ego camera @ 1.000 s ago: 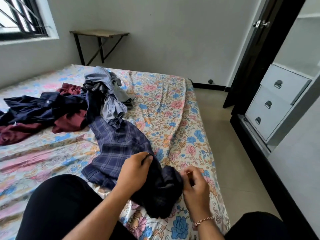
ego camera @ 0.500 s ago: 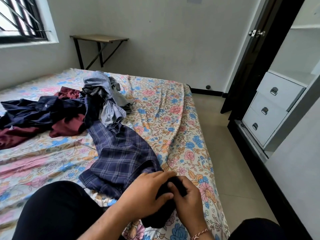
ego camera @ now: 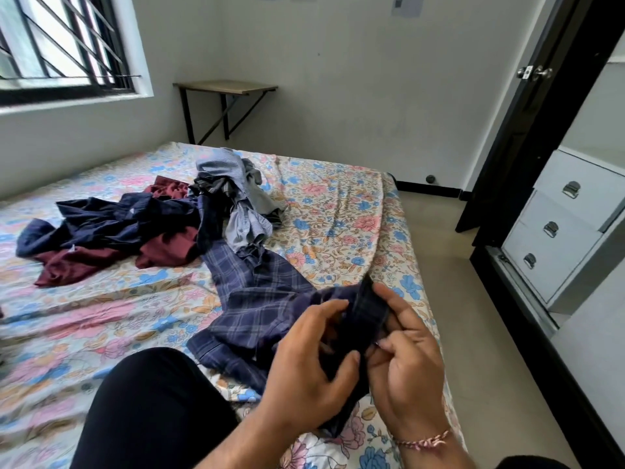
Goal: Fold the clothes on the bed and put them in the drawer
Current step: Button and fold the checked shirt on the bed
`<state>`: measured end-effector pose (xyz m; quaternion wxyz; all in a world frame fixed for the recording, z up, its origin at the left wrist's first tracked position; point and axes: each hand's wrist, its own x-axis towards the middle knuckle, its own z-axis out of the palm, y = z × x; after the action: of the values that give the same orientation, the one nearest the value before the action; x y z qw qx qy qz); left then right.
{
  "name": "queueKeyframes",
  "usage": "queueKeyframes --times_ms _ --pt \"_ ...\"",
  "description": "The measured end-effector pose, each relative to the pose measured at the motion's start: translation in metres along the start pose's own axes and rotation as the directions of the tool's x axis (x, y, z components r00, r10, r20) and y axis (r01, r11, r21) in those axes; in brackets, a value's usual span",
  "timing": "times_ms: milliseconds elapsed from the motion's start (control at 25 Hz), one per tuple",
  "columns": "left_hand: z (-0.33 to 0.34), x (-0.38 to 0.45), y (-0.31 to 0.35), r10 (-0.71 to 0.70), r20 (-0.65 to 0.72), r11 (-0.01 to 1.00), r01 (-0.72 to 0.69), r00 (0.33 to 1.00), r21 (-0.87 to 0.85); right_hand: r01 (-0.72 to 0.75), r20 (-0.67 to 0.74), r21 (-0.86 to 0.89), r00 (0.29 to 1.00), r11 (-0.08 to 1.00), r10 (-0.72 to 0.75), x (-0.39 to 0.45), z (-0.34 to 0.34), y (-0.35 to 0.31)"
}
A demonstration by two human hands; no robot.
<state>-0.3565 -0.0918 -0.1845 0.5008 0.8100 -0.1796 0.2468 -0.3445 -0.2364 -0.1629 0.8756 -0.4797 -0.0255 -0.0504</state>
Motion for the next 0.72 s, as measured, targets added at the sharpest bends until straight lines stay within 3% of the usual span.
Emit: queueKeyframes --times_ms 80,120,200,320,360,440,520,560,640,720 --pt "0.007 0.011 0.010 -0.049 -0.057 0.996 0.053 0.997 0.071 0.165 0.132 -0.240 0.982 0.957 -0.136 0.009 0.019 -0.016" --pt "0.007 0.023 0.018 -0.087 -0.094 0.993 0.094 0.992 0.065 0.289 0.167 -0.394 0.956 0.873 -0.241 0.016 0.028 -0.025" --pt "-0.002 0.060 0.035 -0.121 -0.146 0.992 0.123 0.982 0.009 0.477 0.201 -0.617 0.865 0.626 -0.460 0.039 0.042 -0.045" --pt "-0.038 0.134 0.064 -0.138 -0.104 0.981 0.121 0.985 -0.154 0.635 0.379 -0.758 0.615 0.149 -0.691 0.078 0.066 -0.099" --pt "-0.055 0.158 0.076 -0.079 -0.055 0.992 0.072 0.995 -0.107 0.632 0.451 -0.775 0.549 -0.004 -0.704 0.090 0.075 -0.122" --pt "-0.088 0.202 0.085 0.070 0.045 0.965 -0.079 0.997 0.251 0.559 0.499 -0.809 0.486 -0.184 -0.717 0.110 0.093 -0.170" --pt "-0.121 0.238 0.078 0.101 0.018 0.804 -0.092 0.995 0.588 0.457 0.464 -0.855 0.463 -0.245 -0.755 0.127 0.102 -0.219" --pt "-0.136 0.252 0.070 0.086 -0.010 0.771 -0.060 0.996 0.634 0.413 0.429 -0.879 0.466 -0.239 -0.774 0.137 0.102 -0.240" --pt "-0.158 0.273 0.066 0.069 -0.011 0.821 -0.050 0.998 0.569 0.367 0.413 -0.893 0.440 -0.260 -0.797 0.153 0.098 -0.277" --pt "-0.176 0.295 0.081 0.102 -0.022 0.864 -0.077 0.995 0.497 0.360 0.372 -0.909 0.465 -0.212 -0.804 0.168 0.094 -0.301"
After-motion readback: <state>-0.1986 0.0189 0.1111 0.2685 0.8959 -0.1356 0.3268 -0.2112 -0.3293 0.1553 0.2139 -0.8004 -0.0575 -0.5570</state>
